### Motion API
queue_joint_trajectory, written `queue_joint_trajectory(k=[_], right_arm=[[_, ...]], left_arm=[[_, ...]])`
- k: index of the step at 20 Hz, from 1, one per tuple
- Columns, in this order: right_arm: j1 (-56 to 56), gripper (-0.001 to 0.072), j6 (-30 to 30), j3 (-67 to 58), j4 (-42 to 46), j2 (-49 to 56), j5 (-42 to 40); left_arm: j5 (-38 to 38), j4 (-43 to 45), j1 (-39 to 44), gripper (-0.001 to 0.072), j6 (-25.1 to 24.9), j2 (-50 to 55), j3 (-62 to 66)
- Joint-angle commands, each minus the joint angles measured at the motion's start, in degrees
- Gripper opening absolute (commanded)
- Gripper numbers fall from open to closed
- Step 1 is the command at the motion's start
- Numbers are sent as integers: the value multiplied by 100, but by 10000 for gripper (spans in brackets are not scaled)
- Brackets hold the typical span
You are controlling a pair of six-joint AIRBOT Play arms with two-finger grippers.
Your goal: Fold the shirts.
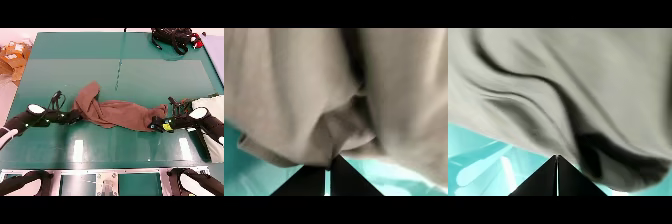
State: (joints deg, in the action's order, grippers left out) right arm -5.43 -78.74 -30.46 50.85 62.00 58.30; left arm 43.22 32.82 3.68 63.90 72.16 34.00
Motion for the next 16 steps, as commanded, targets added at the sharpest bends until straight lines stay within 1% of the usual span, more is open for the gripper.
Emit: queue_joint_trajectory(k=[1,2,3,5,7,9,12,14,16], right_arm=[[13,21,39,-474,-20,22,413],[9,55,37,-673,79,22,632],[9,182,33,-850,271,22,852],[-76,333,-144,-1104,734,22,1357],[-116,555,-247,-1080,1095,22,1554],[7,556,-155,-844,1126,24,1504],[389,555,-157,-476,1117,39,815],[695,555,-162,-444,1054,136,391],[933,552,-162,-446,809,323,63]], left_arm=[[313,295,-173,24,22,-17,485],[542,461,-271,24,81,-20,627],[769,645,-376,24,129,-20,721],[992,935,-579,24,219,-17,748],[1102,1064,-726,24,205,-17,748],[1078,1086,-723,24,199,-17,748],[1038,1054,-723,24,199,-17,748],[1045,1051,-723,24,201,-17,748],[1102,1049,-723,24,203,-17,750]])
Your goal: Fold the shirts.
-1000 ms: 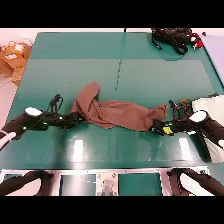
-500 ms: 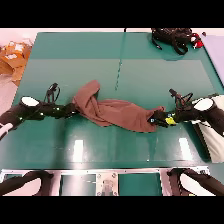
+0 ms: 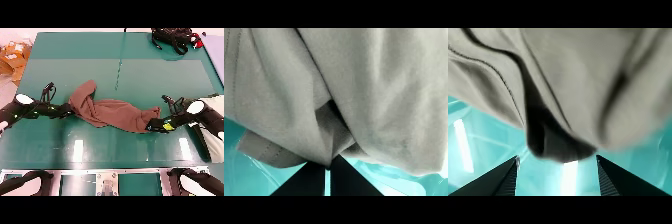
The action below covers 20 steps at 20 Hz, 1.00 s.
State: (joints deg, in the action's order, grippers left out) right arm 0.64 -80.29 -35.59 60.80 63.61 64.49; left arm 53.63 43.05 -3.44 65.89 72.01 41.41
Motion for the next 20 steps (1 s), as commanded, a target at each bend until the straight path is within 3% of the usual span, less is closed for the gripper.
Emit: queue_joint_trajectory(k=[1,2,4,8,12,17,20], right_arm=[[407,521,-4,70,-304,295,-623],[468,317,-2,70,-382,428,-645],[535,22,94,68,-474,538,-634],[382,18,417,-787,-1113,129,238],[-525,19,205,-2922,-1738,-640,822],[-2011,19,-374,-5318,-1735,-1165,929],[-2492,19,-374,-5941,-1733,-1480,1019]], left_arm=[[105,26,-11,24,4,-2,9],[149,26,-11,24,4,-2,9],[247,26,-13,24,4,-4,20],[1399,256,-13,24,7,-179,857],[2647,588,-13,24,118,-708,2754],[2758,625,-13,24,186,-1338,5429],[2691,675,-13,24,267,-1609,6955]])
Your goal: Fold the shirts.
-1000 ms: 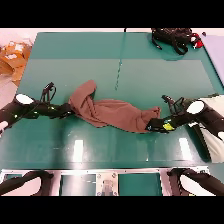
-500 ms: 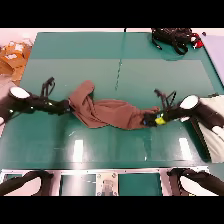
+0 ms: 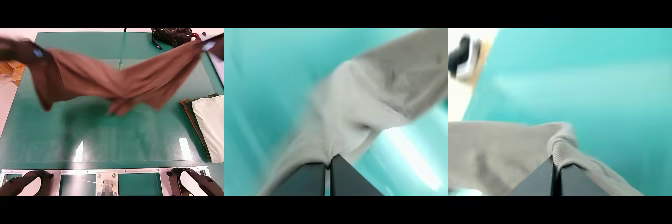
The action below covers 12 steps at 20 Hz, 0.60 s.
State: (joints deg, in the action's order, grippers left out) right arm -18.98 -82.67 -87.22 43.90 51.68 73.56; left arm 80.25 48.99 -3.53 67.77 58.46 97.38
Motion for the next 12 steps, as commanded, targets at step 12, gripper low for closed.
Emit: queue_joint_trajectory(k=[12], right_arm=[[-1003,20,-61,-455,341,-999,-125]], left_arm=[[31,1486,-2,24,365,-442,780]])
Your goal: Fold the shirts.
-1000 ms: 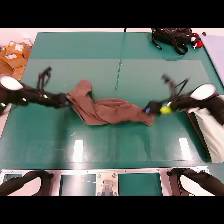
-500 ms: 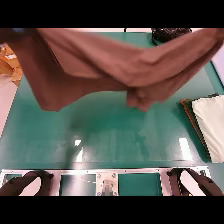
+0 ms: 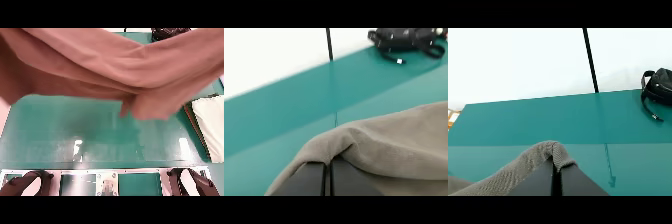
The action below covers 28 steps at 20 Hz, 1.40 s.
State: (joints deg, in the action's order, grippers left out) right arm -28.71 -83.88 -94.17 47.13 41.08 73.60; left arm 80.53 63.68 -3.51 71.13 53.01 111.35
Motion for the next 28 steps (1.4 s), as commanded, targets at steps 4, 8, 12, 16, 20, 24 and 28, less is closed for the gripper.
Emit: queue_joint_trajectory(k=[4,8,12,16,20,24,28], right_arm=[[166,20,645,1853,-466,780,-831],[881,20,1209,3176,-472,2470,-2085],[1405,21,1239,2988,-717,4656,-2767],[1270,313,1239,2262,-789,5515,-2496],[409,335,1239,1777,-573,5265,-1283],[-188,336,1235,2470,55,4780,-487],[-72,386,1259,3620,140,4662,-754]], left_arm=[[-315,-1036,-4,24,-540,918,-2212],[-1419,-1604,24,25,-894,2616,-3156],[-2524,-2892,24,25,-1016,4474,-3049],[-2962,-3064,-114,606,-997,4793,-2973],[-1200,-2848,-892,607,-925,4793,-2277],[133,-2192,-1613,608,-442,4793,-2068],[433,-1346,-1790,608,-212,4793,-2070]])
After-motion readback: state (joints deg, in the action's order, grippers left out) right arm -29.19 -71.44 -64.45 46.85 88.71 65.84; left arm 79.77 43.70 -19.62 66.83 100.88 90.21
